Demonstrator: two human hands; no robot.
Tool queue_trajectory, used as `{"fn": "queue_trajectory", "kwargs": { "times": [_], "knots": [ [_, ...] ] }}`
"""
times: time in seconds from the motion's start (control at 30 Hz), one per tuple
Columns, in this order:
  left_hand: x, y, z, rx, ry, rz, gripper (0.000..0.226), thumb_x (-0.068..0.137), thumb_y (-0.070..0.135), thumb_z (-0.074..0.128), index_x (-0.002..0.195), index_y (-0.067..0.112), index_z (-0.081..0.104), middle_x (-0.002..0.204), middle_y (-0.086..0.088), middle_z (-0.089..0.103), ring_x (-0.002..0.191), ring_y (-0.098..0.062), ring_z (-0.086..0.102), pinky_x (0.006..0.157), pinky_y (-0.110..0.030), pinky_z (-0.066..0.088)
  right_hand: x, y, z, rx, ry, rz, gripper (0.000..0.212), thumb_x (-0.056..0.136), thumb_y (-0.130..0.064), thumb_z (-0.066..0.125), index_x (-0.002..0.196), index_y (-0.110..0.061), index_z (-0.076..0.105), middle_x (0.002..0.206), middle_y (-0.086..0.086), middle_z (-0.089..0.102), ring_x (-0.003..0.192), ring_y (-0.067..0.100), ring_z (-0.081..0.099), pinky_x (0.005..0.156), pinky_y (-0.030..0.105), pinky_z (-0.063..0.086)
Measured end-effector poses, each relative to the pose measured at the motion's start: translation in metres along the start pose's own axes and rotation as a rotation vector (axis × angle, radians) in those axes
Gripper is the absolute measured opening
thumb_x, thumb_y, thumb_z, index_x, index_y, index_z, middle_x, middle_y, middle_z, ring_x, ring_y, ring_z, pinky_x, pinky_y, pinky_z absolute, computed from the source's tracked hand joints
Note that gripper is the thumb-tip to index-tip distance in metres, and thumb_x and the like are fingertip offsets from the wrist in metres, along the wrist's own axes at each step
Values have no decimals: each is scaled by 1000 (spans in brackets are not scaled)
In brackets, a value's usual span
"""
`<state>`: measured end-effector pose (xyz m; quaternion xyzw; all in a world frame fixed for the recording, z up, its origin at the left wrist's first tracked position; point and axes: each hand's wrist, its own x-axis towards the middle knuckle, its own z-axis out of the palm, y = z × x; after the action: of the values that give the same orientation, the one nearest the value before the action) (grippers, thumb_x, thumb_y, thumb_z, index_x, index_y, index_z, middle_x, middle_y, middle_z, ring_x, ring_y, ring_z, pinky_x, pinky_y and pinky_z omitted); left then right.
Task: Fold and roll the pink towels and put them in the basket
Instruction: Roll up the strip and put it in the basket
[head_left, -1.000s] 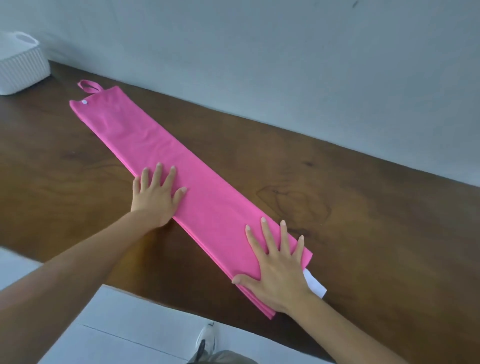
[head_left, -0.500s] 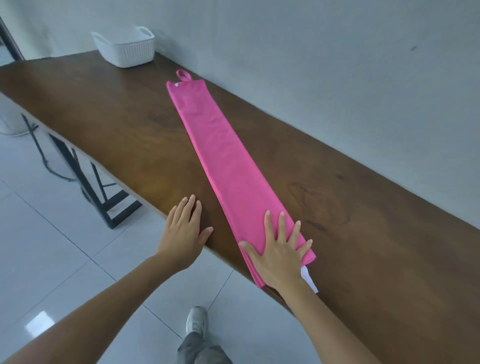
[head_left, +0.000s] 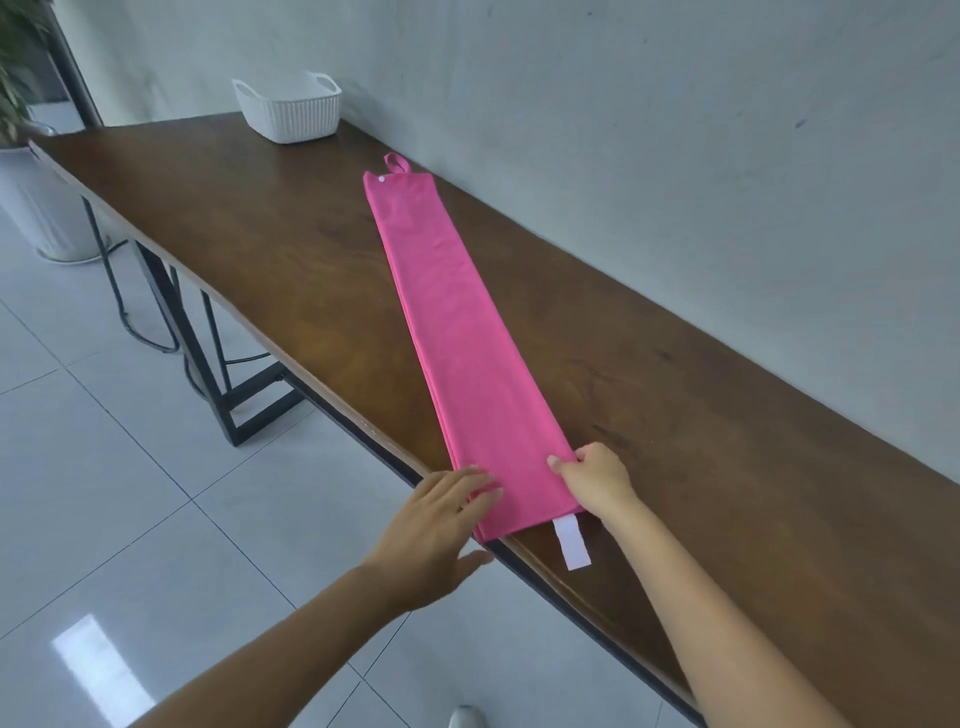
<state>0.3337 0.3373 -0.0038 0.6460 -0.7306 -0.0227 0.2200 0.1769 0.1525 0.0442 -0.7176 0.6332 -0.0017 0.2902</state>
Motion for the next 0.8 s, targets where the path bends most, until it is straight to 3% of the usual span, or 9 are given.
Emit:
{"fn": "queue_trajectory", "kwargs": {
  "times": [0.07,0.13,0.2,0.27,0.33,0.4,0.53,0.7,0.8],
  "knots": [
    [3,5,5,27,-21,5,69,79,46,78,139,23,51,139,3,53,131,-19,49,106,-37,48,1,2,-10,35,-105,-12,34,93,-45,63,94,-11,68,93,6,70,84,22,67,71,37,52],
    [4,7,8,49,-14,0,65,77,42,80,134,23,55,134,2,55,126,-19,52,101,-35,51,1,5,-17,21,-108,-55,29,93,-40,65,84,-12,63,84,4,67,76,19,64,64,33,47],
    [6,10,13,93,-7,-7,61,77,42,80,129,21,57,131,1,56,122,-21,53,98,-35,52,4,12,-20,65,-92,-78,24,91,-34,68,84,-13,58,87,4,66,79,21,64,70,36,53],
    [9,12,17,148,-10,-19,58,78,45,78,126,20,58,128,0,56,118,-22,54,96,-37,53,7,19,-22,248,-131,-57,22,89,-24,71,100,-14,55,102,6,63,90,23,67,80,43,59],
    [13,16,19,210,-19,-37,56,78,46,78,122,19,59,123,0,58,113,-22,56,92,-37,54,9,29,-24,520,-218,-36,23,91,-10,68,106,-16,52,110,12,62,91,27,71,77,43,63],
    [17,21,19,258,-5,-45,44,84,40,75,119,19,60,117,0,60,107,-21,59,88,-37,56,8,36,-24,713,-307,-74,12,95,-2,62,99,-11,56,112,18,64,89,28,71,76,42,63],
    [19,25,14,322,1,-44,19,95,18,59,115,17,59,106,-1,59,93,-21,59,73,-36,58,12,53,-22,917,-448,-116,15,98,-1,57,103,-7,69,115,20,67,94,28,69,75,37,60],
    [14,39,8,368,17,-55,23,89,10,65,112,14,60,105,-4,64,93,-21,63,65,-33,60,18,66,-24,948,-531,-138,26,100,3,48,105,-1,73,115,23,68,97,31,70,81,40,61],
    [14,51,10,380,33,-112,34,79,8,77,109,15,62,107,-4,64,94,-21,64,63,-31,60,20,74,-28,831,-573,-289,39,96,8,40,109,-9,73,120,18,65,106,29,68,90,44,60]
  ]
}}
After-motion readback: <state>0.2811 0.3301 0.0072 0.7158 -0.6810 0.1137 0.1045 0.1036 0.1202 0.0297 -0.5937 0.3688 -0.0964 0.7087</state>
